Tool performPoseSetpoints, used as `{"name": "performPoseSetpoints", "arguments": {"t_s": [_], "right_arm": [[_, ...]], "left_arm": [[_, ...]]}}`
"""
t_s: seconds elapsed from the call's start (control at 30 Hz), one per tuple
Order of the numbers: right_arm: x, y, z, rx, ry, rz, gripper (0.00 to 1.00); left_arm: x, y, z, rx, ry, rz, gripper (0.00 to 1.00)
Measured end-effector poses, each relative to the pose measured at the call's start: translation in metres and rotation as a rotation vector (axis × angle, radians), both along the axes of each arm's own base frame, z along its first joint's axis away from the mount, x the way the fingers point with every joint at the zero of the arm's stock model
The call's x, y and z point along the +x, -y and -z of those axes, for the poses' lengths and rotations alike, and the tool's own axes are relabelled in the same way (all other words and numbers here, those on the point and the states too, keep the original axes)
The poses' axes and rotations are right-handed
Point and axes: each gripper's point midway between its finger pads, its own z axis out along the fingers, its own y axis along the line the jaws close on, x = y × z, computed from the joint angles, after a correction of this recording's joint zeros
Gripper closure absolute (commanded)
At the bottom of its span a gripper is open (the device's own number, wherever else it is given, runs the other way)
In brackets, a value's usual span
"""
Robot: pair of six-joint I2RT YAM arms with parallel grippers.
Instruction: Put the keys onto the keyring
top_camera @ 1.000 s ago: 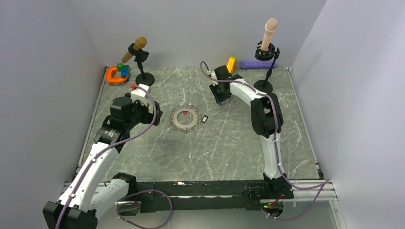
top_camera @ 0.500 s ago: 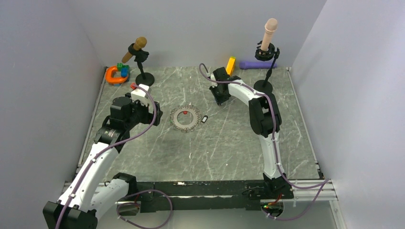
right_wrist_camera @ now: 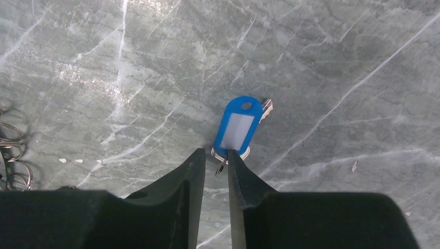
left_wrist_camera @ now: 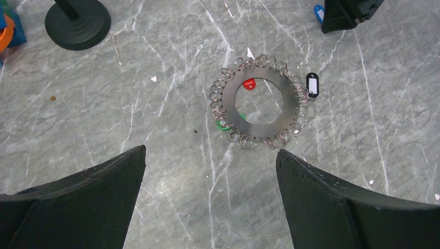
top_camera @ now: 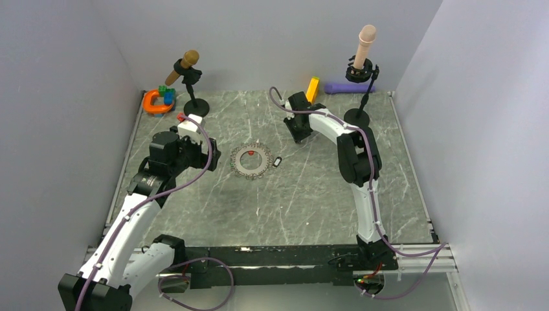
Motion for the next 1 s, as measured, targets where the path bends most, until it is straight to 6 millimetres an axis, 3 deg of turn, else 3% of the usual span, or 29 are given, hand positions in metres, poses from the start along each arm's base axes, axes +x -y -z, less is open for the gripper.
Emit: {"name": "performPoseSetpoints", "arguments": {"t_s": [0.57, 0.83, 1.0], "right_arm": [[-0.006, 0.005, -0.001, -0.019, -0.003, -0.004, 0.79], [-0.006, 0.008, -0.017, -0.023, 0.029, -0.003, 0.88], [-0.006, 0.009, -0.017, -0.026, 0.028, -0.004, 0.86]], "left_arm": [[0.000, 0.001, -0.001, -0.004, 0.003, 0.007, 0.01], [0.000, 0.002, -0.001, -0.005, 0.005, 0.008, 0.02], [0.000, 0.002, -0.001, -0.006, 0.005, 0.011, 0.02]]}}
